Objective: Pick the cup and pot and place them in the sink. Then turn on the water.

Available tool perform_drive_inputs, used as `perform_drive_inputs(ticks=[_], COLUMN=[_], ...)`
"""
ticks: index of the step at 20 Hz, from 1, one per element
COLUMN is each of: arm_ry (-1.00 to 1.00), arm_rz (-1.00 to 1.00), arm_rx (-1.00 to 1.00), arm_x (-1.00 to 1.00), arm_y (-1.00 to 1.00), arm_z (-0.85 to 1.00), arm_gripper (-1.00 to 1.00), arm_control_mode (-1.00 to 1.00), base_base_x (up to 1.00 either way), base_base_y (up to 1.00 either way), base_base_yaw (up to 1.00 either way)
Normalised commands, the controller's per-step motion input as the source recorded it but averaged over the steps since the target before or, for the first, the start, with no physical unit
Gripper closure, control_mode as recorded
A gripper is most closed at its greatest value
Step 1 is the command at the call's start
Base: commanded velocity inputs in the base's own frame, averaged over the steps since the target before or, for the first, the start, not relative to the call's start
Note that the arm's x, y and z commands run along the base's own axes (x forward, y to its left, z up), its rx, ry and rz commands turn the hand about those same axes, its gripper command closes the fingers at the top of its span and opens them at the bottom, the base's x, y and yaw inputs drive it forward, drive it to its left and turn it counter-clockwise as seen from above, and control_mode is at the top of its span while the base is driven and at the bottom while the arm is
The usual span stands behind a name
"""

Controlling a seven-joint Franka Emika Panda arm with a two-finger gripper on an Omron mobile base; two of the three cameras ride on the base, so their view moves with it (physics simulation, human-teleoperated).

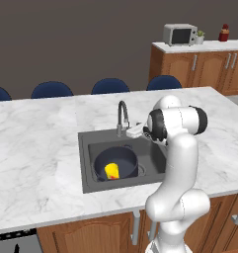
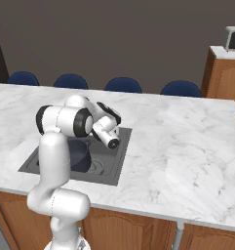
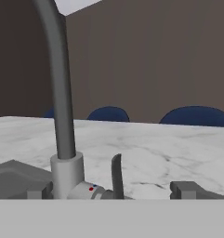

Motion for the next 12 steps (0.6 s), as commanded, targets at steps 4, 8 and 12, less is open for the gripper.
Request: perform_drive_inputs(ticks=[4,8,12], arm_ry=[0.0,0.0,0.0], arm_rz=[0.0,0.0,-0.01], arm_rx=[0.0,0.0,0.0], arm_x=[0.01,0.04,0.07], arm_y=[0.0,0.0,0.0], arm_z=[-0.01,-0.01,0.0], arm_gripper=[-1.0,-1.0,-1.0], arm_control_mode=[-1.0,-1.0,-1.0], base_base_x=[0.0,0.0,0.0], base_base_y=[0.0,0.0,0.0], base_base_yaw=[0.0,0.0,0.0])
